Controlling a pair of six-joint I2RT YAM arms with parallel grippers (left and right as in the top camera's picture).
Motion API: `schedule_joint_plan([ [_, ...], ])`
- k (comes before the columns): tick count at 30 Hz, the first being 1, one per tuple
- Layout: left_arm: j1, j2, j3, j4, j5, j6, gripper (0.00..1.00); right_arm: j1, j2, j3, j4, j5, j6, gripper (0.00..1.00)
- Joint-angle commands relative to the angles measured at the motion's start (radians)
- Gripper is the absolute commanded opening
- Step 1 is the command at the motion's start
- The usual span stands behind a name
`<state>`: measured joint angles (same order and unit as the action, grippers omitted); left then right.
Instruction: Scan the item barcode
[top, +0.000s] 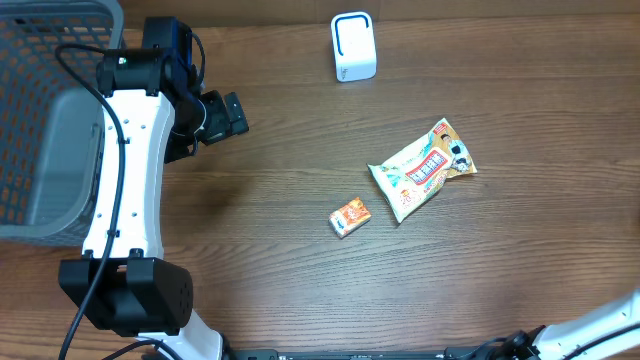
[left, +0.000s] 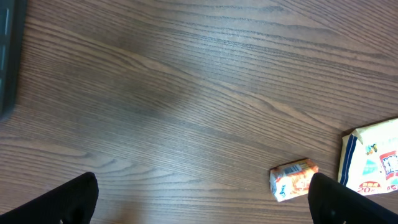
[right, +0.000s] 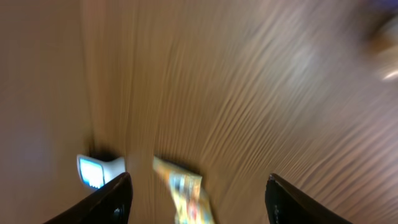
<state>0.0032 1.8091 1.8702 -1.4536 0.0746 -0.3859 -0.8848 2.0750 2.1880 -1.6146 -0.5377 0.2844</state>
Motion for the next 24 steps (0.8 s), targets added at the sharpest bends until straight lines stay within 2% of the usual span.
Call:
schedule_joint_plan([
  [1, 0.000, 0.010, -0.005, 0.000, -0.006, 0.023, 1.00, 0.166, -0.020, 0.000, -0.053, -0.111, -0.216, 0.72],
  [6, 0.000, 0.010, -0.005, 0.000, -0.006, 0.023, 1.00, 0.412, -0.020, -0.073, -0.056, 0.016, -0.212, 0.75],
  [7, 0.000, 0.010, -0.005, 0.000, -0.006, 0.023, 1.00, 0.458, -0.020, -0.091, -0.047, 0.031, -0.206, 0.88],
  [9, 0.000, 0.010, -0.005, 0.000, -0.006, 0.023, 1.00, 0.605, -0.019, -0.161, 0.018, 0.040, -0.201, 0.91],
  [14, 0.000, 0.010, -0.005, 0.000, -0.006, 0.023, 1.00, 0.815, -0.017, -0.229, 0.124, 0.040, -0.118, 0.95],
  [19, 0.000, 0.010, -0.005, 0.000, -0.006, 0.023, 1.00, 0.946, -0.018, -0.229, 0.067, 0.041, -0.074, 0.95],
  [24, 0.000, 0.010, -0.005, 0.000, -0.006, 0.023, 1.00, 0.997, -0.018, -0.229, -0.056, 0.040, -0.074, 0.95],
])
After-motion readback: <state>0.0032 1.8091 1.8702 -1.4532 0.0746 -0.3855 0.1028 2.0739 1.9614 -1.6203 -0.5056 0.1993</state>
